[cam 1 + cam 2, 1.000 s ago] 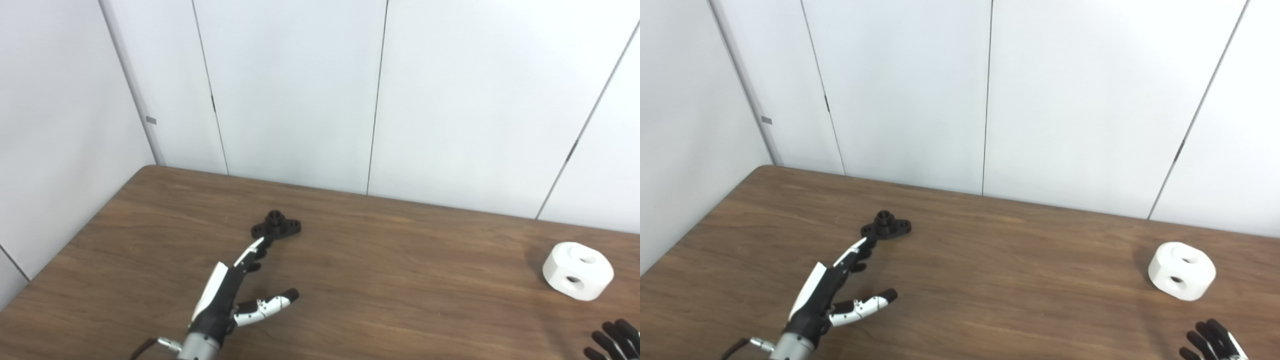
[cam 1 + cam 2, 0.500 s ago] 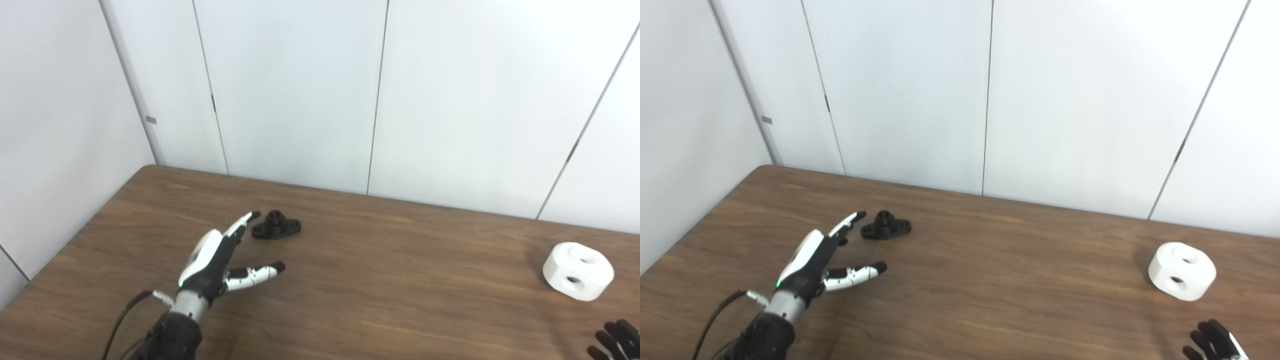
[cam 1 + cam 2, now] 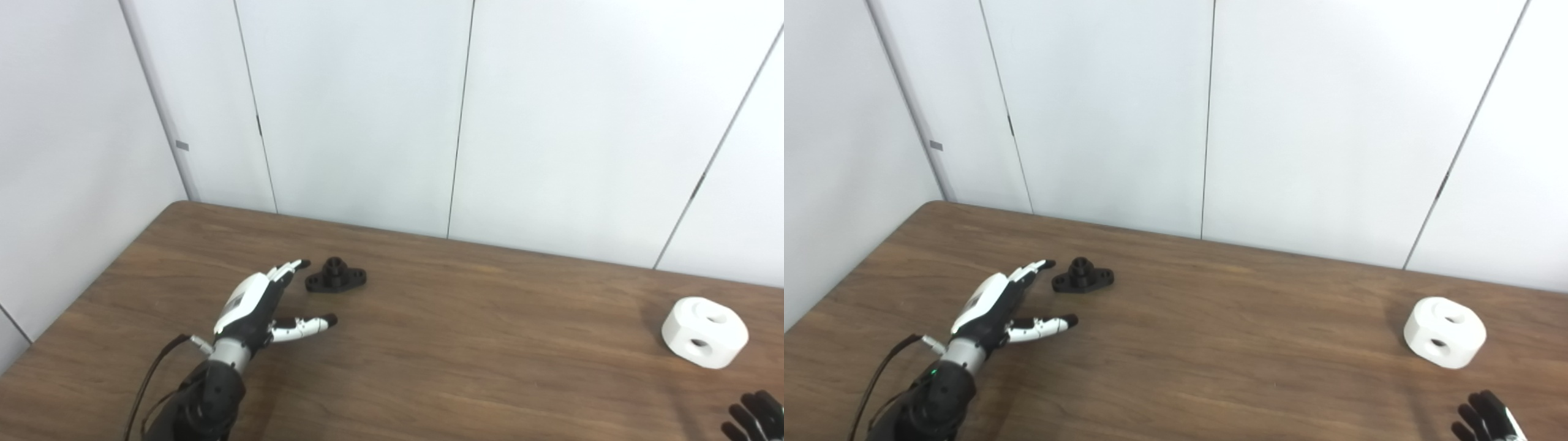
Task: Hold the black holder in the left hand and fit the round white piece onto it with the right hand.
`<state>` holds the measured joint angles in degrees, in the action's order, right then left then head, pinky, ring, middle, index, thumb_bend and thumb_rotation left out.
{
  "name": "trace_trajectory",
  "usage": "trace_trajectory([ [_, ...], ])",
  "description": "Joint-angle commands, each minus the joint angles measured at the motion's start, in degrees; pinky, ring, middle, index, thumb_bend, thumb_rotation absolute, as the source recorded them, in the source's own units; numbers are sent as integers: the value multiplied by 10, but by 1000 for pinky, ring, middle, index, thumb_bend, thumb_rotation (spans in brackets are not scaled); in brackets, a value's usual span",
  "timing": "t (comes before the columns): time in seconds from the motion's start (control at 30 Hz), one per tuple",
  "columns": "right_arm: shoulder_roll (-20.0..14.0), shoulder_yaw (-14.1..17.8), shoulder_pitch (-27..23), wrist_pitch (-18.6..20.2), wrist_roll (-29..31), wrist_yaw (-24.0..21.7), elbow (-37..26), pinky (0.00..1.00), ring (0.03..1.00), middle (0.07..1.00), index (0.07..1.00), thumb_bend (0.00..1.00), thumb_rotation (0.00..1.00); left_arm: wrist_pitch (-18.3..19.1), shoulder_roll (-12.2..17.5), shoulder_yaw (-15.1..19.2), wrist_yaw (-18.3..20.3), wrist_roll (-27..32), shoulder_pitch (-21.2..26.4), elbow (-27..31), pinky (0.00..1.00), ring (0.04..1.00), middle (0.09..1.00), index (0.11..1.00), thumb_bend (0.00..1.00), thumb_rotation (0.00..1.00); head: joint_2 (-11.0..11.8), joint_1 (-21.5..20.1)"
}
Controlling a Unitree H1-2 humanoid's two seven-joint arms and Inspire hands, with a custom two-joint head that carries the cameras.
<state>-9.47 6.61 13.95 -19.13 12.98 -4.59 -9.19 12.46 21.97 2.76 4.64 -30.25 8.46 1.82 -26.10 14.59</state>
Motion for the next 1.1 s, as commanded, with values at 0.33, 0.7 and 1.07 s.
trace_trajectory([
  [0.33,20,-8,-1,-13,-8,-5,133,907,922,929,924,691,918,-35,36,-19,-76,-50,122,-100,1000,998,949,904,862,406,-1,-5],
  [0.7,21,-9,-3,-21,-4,-9,138,922,924,933,929,666,919,-12,41,-37,-74,-46,179,-162,1000,1000,966,889,872,413,-2,-9],
  [1.07,23,-8,-2,-19,-9,-3,135,943,932,940,942,630,934,1,41,-51,-60,-40,207,-190,1000,1000,974,851,872,421,-6,-13],
])
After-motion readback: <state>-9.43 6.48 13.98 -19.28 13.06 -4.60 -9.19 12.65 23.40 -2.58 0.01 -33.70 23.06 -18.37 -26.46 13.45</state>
